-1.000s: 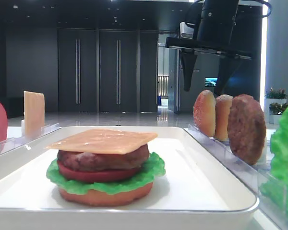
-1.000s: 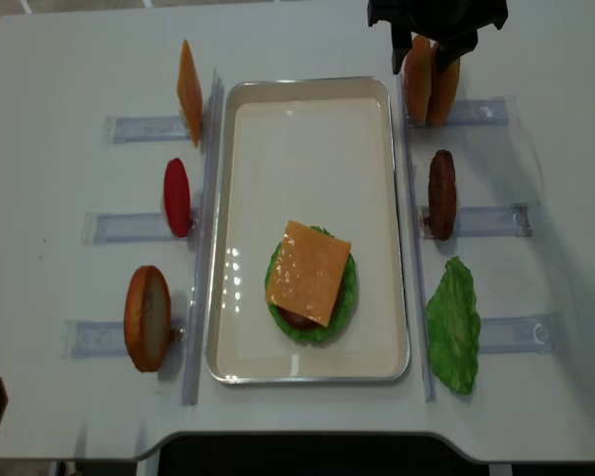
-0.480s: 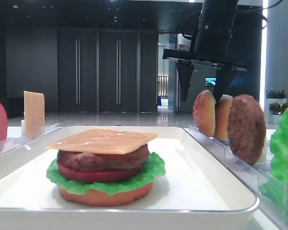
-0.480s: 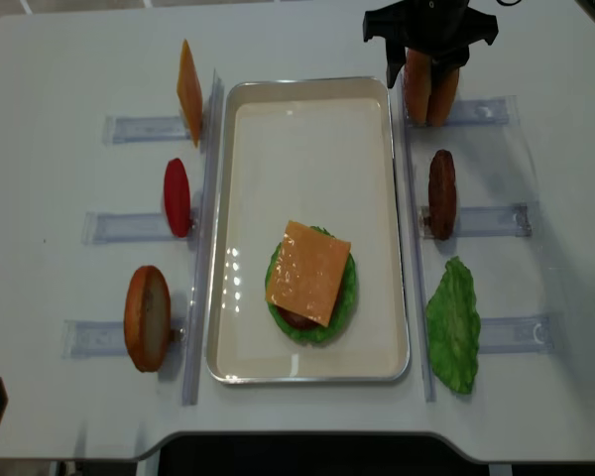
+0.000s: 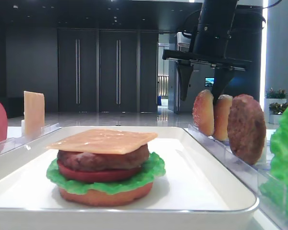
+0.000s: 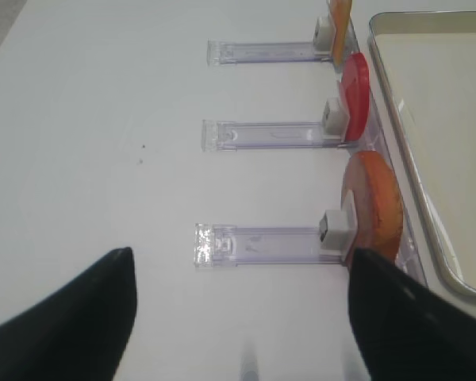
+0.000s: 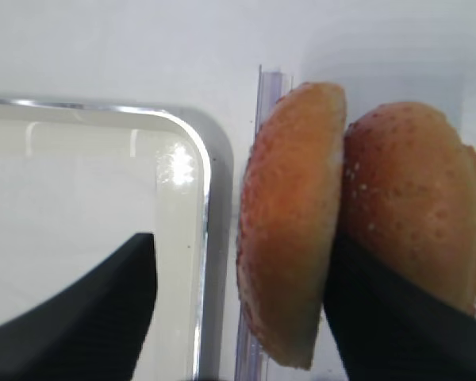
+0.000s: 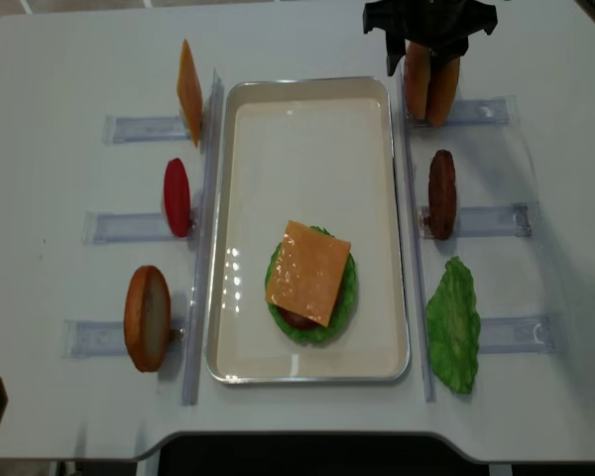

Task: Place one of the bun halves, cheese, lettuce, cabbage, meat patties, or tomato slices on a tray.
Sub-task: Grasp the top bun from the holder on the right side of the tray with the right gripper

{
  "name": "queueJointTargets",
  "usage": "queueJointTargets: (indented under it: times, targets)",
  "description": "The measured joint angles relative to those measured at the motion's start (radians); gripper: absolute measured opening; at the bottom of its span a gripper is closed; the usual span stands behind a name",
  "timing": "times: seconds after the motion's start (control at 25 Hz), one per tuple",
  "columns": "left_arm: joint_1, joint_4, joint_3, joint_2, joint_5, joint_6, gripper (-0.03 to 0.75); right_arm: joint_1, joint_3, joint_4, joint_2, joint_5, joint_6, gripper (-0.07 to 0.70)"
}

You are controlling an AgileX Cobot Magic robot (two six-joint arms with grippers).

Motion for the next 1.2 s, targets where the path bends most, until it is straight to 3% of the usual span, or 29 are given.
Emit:
queueJointTargets:
  times: [0.12,0.36,0.44,1.2]
  targets:
    - [0.000,0.000,0.000,0.000,0.000,0.000,0.636,0.000,0.000,-0.014,0.000,-0.003,0.000,0.396]
    - [0.000,0.000,0.000,0.000,0.000,0.000,0.636,0.000,0.000,-0.047,0.001,-0.003,0.000,0.234]
    - [0.000,0.000,0.000,0.000,0.000,0.000,0.636,0.000,0.000,-0.047,0.001,-0.003,0.000,0.213]
    - [0.000,0.000,0.000,0.000,0.000,0.000,0.636,0.000,0.000,-0.044,0.001,-0.007,-0.004,0.190]
